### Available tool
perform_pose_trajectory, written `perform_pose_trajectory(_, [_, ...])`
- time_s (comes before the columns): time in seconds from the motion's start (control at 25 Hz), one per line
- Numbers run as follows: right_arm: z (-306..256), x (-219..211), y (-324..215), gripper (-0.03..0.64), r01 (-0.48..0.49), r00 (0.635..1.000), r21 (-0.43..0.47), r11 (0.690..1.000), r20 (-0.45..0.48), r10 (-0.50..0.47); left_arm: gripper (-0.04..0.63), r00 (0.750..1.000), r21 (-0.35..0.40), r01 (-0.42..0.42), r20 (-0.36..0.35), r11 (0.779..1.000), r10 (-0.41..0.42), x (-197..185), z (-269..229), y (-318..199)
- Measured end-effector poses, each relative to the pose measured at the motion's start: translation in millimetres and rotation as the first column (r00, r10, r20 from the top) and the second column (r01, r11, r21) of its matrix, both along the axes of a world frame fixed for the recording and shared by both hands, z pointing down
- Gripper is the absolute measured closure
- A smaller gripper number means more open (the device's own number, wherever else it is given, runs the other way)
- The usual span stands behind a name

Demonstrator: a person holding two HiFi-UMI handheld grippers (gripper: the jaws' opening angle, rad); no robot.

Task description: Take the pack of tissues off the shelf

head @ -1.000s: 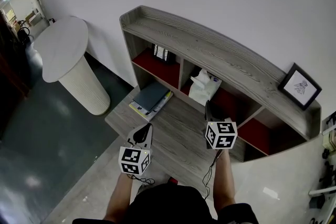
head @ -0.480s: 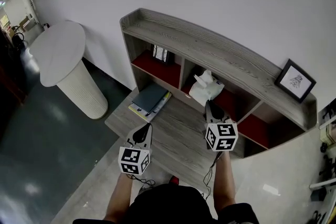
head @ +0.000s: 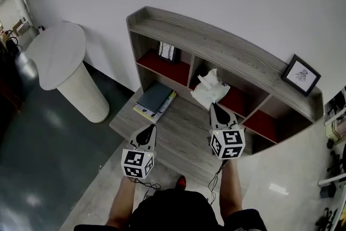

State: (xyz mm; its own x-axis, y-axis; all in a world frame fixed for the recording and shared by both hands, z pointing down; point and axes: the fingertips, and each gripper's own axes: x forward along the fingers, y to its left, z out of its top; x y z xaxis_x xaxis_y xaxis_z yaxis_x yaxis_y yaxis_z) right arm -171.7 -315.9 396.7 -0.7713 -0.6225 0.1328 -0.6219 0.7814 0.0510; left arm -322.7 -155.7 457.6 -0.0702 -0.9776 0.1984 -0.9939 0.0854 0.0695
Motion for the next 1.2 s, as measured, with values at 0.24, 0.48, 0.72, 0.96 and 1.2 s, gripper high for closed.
perform_pose_trajectory(0.24, [-8, -9, 38, 0.591, -0.005, 1.000, 0.026, 1.000, 0.009, 0.005, 0.589, 1.000, -0.003, -0.019, -0.006, 1.000, 0.019, -10, 2, 25])
perform_pose_trajectory(0.48, [-6, -13, 76, 0.590, -0.012, 1.000, 0.031, 0.999, 0.004, 0.011, 0.589, 0.999, -0.002, -0.042, -0.008, 0.999, 0.042, -12, 4, 48])
perform_pose_trajectory(0.72, [-3, -7, 105, 0.591, -0.050, 0.999, 0.025, 0.998, 0.002, 0.050, 0.589, 0.996, -0.008, -0.083, -0.020, 0.997, 0.083, -8, 8, 69])
perform_pose_trajectory(0.96, [9, 11, 135, 0.591, -0.114, 0.993, 0.032, 0.993, -0.008, 0.114, 0.589, 0.989, -0.019, -0.147, -0.029, 0.989, 0.146, 4, 16, 84])
perform_pose_trajectory(1.2, [24, 45, 156, 0.590, -0.201, 0.979, 0.008, 0.980, -0.014, 0.201, 0.589, 0.970, -0.021, -0.240, -0.038, 0.971, 0.239, 28, 21, 85])
